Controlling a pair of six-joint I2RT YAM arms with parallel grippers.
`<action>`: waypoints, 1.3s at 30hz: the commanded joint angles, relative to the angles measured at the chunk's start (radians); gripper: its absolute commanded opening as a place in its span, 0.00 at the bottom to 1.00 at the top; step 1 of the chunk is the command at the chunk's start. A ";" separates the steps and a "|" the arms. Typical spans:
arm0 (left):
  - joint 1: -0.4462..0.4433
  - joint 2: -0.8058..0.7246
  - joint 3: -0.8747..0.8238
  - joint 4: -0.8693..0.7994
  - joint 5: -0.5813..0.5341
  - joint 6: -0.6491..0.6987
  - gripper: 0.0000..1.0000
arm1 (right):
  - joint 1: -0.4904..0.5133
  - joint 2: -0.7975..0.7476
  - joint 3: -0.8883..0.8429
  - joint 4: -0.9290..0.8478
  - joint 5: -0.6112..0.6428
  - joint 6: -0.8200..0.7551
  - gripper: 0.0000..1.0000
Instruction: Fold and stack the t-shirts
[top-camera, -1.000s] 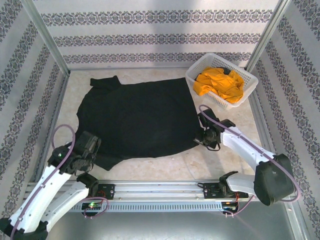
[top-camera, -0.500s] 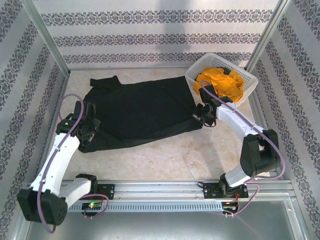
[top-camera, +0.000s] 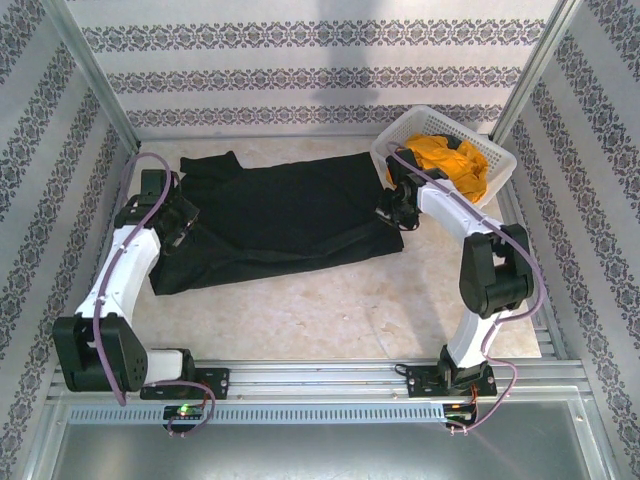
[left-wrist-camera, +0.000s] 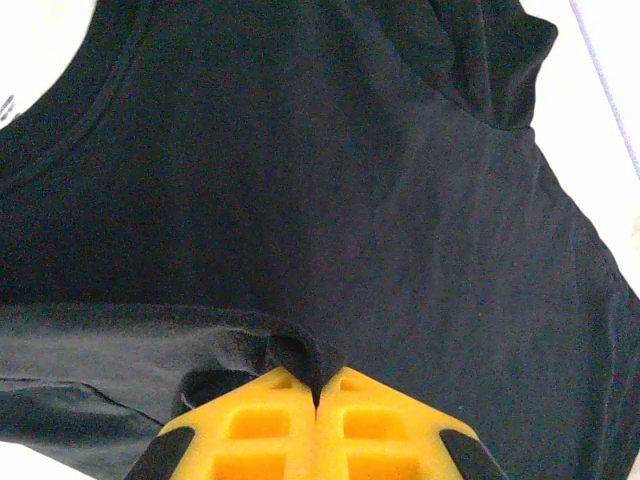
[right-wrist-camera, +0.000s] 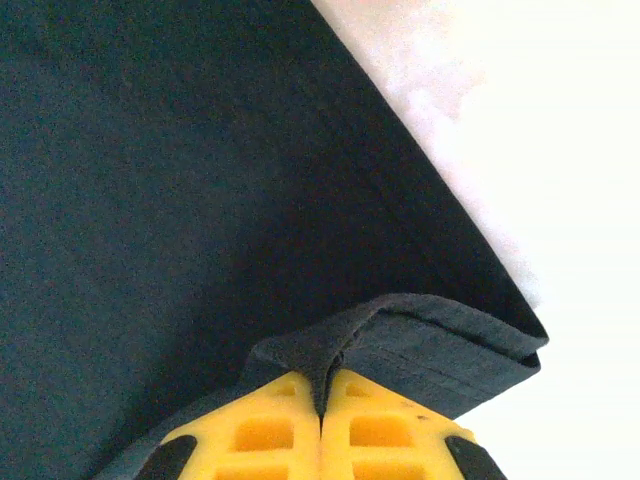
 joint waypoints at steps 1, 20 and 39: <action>0.028 0.018 0.036 0.033 -0.007 0.053 0.00 | -0.017 0.035 0.045 -0.040 0.053 -0.010 0.00; 0.113 0.110 0.029 0.034 -0.028 0.101 0.00 | -0.031 0.137 0.108 -0.038 0.063 0.006 0.00; 0.227 0.206 0.103 -0.026 0.065 0.179 0.55 | -0.054 0.098 0.111 -0.042 0.047 -0.034 0.53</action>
